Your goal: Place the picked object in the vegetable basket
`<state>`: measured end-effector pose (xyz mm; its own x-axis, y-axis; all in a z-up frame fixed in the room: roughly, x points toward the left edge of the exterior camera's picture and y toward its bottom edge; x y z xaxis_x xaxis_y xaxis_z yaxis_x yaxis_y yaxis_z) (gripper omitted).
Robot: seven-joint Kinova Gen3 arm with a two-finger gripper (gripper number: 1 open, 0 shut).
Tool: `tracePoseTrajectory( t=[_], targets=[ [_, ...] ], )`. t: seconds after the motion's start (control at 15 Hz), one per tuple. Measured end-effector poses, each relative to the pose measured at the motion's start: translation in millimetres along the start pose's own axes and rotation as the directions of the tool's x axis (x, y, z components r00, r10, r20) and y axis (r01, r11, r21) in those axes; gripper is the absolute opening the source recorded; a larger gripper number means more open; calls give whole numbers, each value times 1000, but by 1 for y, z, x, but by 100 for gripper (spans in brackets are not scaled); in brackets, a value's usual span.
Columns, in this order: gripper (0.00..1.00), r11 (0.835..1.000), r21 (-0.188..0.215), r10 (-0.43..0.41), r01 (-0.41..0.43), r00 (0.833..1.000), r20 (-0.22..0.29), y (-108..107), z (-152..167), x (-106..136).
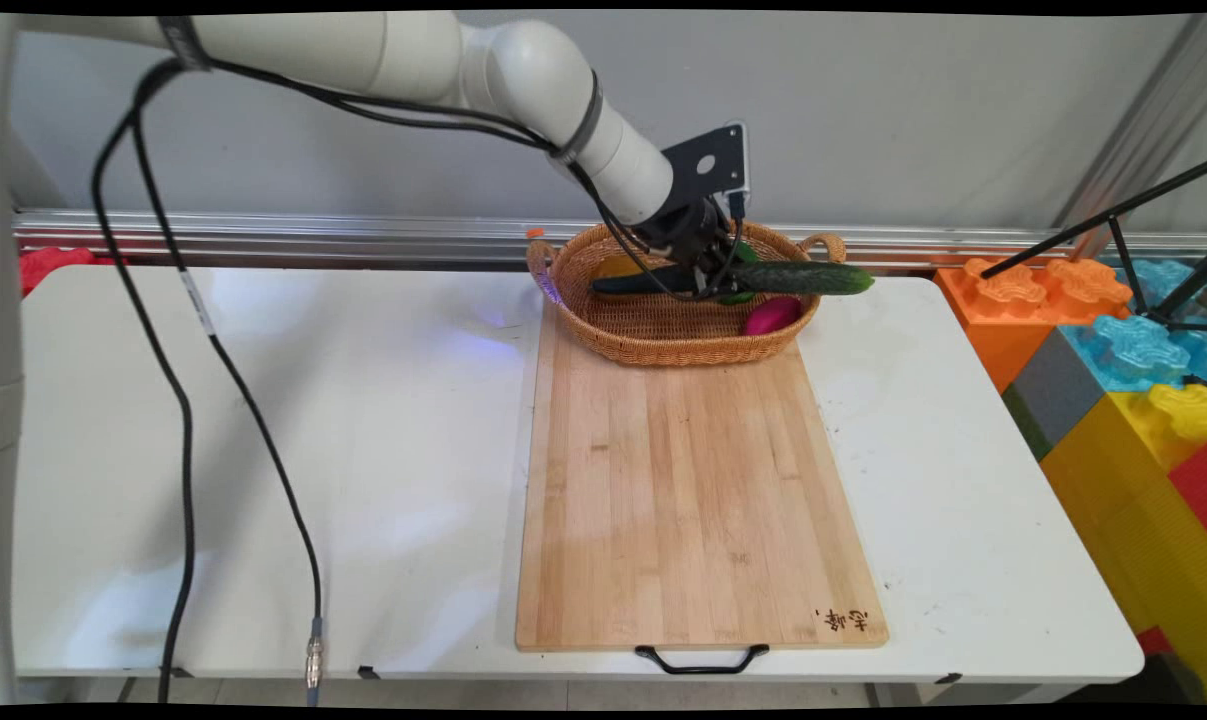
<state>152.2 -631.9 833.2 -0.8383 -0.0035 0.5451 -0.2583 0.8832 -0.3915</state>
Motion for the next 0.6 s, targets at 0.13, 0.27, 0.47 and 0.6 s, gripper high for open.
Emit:
tracePoseTrajectory(
  t=[0.13,0.27,0.47,0.6],
  targets=[
    [0,1000,-1,-9,9,1000,6,-2,10,-7],
    [0,1000,-3,-15,15,1000,11,-4,19,-13],
    [100,1000,-11,-13,13,1000,23,-8,27,-19],
    [100,1000,-16,-13,14,1000,26,-10,28,-19]
  ],
)
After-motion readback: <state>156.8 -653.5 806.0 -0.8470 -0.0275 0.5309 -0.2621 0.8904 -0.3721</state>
